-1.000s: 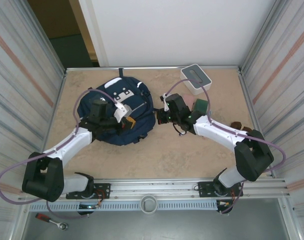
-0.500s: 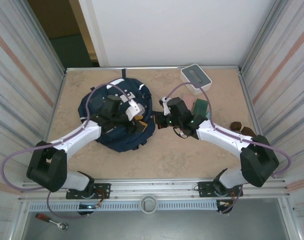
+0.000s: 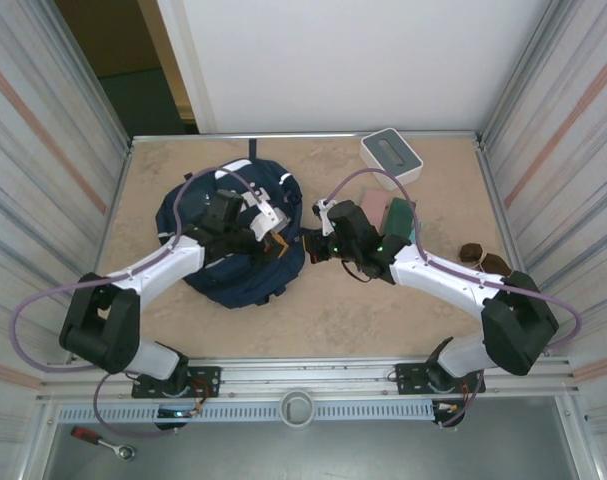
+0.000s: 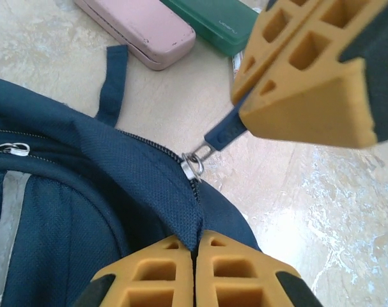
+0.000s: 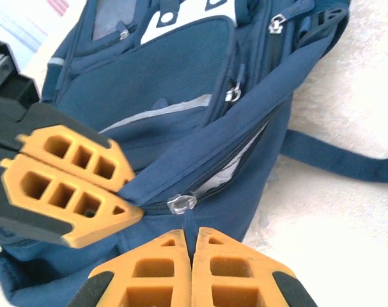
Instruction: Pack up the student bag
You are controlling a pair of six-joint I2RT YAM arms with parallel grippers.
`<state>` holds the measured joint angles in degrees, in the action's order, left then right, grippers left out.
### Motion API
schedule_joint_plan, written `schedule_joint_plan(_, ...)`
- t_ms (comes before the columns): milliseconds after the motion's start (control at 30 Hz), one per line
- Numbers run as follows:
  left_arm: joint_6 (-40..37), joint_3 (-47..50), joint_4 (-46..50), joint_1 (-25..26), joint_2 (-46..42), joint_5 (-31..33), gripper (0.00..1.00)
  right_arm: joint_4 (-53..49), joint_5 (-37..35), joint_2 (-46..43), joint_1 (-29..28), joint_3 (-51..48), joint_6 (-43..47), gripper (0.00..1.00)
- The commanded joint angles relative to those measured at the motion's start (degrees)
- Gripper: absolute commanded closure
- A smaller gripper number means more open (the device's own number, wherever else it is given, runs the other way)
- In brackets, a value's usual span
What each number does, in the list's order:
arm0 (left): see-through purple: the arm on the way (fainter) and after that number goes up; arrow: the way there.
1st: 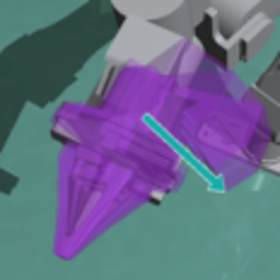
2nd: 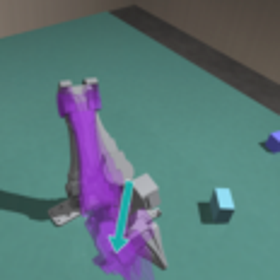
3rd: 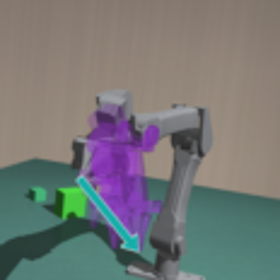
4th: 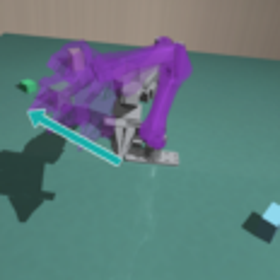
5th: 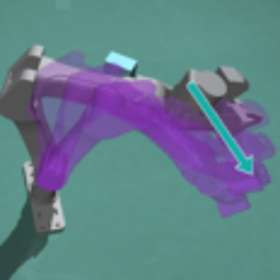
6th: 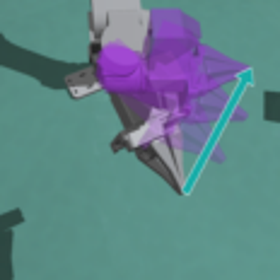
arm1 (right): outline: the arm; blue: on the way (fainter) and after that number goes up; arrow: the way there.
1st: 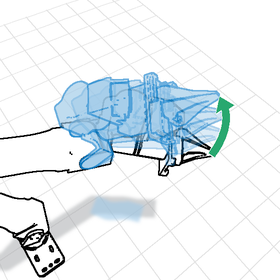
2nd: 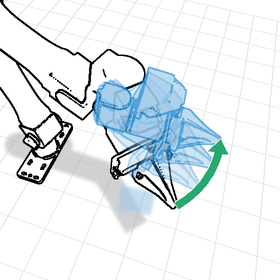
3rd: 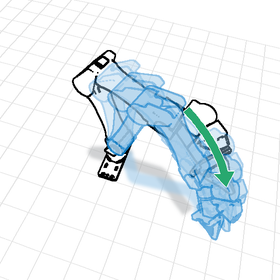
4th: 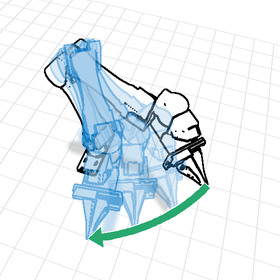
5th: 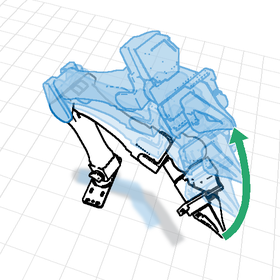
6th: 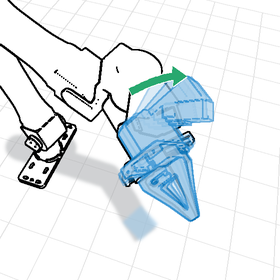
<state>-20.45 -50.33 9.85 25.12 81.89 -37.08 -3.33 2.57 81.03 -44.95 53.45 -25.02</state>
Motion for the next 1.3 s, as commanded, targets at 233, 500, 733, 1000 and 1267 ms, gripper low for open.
schedule_joint_plan(233,4.0,9.4,-10.6,-5.5,-12.6,-8.8,1.00,-2.6,-17.3,6.3,3.7,2.9,1.0,1.00)
schedule_joint_plan(500,6.6,13.9,-18.6,-6.7,-19.2,-13.7,1.00,-2.6,-16.9,13.4,6.8,7.5,-1.1,1.00)
schedule_joint_plan(733,10.2,15.9,-25.1,-7.8,-20.9,-20.5,1.00,-2.1,-9.3,22.6,10.6,13.8,-3.8,1.00)
schedule_joint_plan(1000,8.4,14.8,-22.6,-7.9,-17.8,-21.5,1.00,3.0,8.3,14.1,13.6,5.9,-2.2,0.70)
schedule_joint_plan(1267,7.7,14.2,-21.8,-7.5,-15.0,-22.0,1.00,11.1,24.9,24.3,20.4,12.8,-19.5,0.37)
